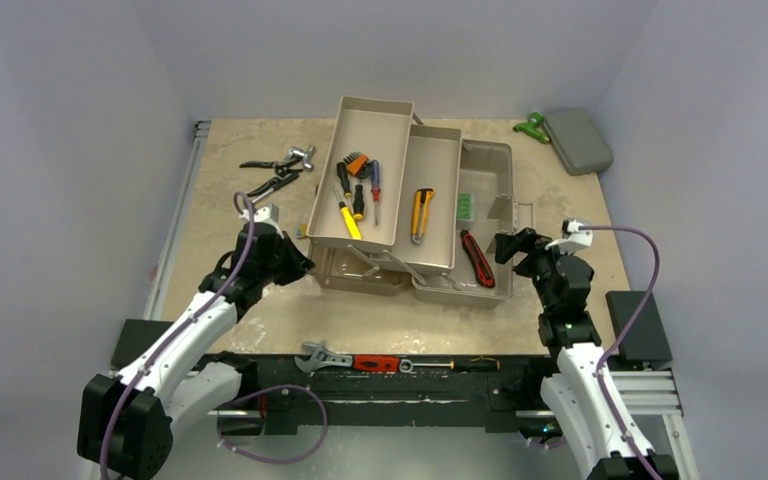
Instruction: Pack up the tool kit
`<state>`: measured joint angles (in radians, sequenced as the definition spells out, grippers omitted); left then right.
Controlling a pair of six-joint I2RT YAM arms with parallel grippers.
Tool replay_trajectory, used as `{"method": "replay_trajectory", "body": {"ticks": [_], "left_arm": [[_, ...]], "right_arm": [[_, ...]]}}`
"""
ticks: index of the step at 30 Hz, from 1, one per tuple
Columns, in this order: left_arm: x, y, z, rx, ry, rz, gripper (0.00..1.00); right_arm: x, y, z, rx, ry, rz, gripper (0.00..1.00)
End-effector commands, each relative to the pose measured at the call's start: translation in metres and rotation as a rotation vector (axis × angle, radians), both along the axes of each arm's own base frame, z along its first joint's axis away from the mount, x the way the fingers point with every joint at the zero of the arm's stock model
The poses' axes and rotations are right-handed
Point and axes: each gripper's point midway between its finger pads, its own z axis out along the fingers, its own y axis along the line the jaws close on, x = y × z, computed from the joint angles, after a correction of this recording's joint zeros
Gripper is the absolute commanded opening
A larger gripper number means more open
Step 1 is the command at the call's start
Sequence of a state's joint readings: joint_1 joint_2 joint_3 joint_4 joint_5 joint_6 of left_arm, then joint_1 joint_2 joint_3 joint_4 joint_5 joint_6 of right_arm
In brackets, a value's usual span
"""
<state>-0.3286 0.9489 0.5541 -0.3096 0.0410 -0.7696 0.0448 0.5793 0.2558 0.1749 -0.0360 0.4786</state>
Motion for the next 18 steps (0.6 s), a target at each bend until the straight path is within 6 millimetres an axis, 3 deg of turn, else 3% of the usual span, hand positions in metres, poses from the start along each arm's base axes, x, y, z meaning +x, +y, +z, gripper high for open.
{"method": "replay_trajectory", "body": {"ticks": [1,9,11,15,18], "left_arm": [[0.007,-0.023,-0.003,0.038,0.000,-0.120,0.00],[0.007,-0.089,-0.003,0.034,0.021,-0.284,0.00],[0.007,-0.083,-0.003,0.063,0.031,-0.256,0.00],[0.008,-0.049,0.004,0.164,-0.001,-0.130,0.00],[0.003,-0.040,0.009,0.156,-0.021,-0.089,0.00]], "right_arm": [[0.008,-0.002,0.021,0.005,-0.025,-0.019,0.90],[0.003,-0.006,0.025,0.002,-0.058,-0.035,0.90],[0.004,-0.008,0.024,-0.001,-0.049,-0.051,0.90],[0.006,-0.018,0.018,0.003,-0.008,-0.111,0.91],[0.004,-0.025,0.019,0.005,0.001,-0.152,0.91]]}}
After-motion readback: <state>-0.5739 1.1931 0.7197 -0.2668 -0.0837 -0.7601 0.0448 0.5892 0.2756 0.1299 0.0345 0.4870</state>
